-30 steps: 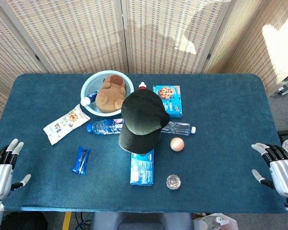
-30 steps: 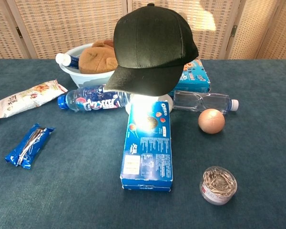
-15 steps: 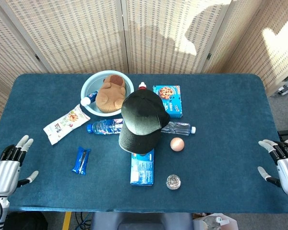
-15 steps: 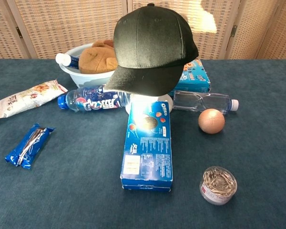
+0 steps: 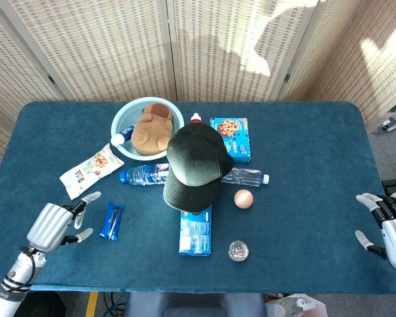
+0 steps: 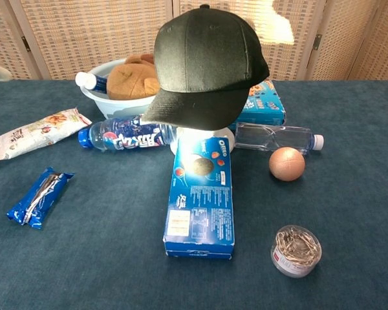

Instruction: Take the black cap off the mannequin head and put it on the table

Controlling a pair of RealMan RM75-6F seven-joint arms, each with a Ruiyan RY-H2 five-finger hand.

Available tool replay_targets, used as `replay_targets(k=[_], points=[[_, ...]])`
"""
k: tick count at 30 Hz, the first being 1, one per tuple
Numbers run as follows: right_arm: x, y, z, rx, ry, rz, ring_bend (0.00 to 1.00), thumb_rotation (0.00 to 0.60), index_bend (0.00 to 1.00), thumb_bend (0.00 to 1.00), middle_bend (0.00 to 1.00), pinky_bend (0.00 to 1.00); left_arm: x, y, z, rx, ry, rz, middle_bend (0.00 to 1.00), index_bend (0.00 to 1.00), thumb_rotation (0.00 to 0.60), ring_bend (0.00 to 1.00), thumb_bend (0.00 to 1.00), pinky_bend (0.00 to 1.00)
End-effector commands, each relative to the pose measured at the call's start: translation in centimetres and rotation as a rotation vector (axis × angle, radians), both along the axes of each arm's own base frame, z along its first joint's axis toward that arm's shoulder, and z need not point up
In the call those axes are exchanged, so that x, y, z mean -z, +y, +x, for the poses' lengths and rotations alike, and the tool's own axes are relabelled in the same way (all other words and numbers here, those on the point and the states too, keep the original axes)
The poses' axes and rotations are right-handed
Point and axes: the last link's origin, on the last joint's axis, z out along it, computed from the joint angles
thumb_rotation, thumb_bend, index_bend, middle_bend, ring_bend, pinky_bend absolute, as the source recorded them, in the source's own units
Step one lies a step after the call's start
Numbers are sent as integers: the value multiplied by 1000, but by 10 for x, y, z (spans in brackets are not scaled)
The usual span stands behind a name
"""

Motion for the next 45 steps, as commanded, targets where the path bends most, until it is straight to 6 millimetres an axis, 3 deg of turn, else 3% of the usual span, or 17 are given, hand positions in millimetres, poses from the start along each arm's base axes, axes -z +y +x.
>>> replay_targets(k=[1, 9, 25, 45], points=[[0, 1, 0, 3, 0, 1, 174, 600, 239, 247, 240, 197, 21, 14, 14, 113, -25, -52, 871, 267, 600, 906, 139, 1000], [0, 3, -2, 12, 1, 1, 174, 600, 239, 247, 240, 197, 53, 40, 40, 265, -79, -66, 998, 334, 600, 1000, 138, 1000], [1, 5, -5, 31, 1, 4, 174, 600, 239, 247, 240, 197, 104, 71, 90, 442, -155, -47, 1000, 366, 600, 1000, 138, 1000], [-2, 8, -12, 52, 0, -7, 174, 600, 239, 247, 240, 197, 141, 96, 129, 488, -180, -36, 1000, 386, 600, 1000, 138, 1000]])
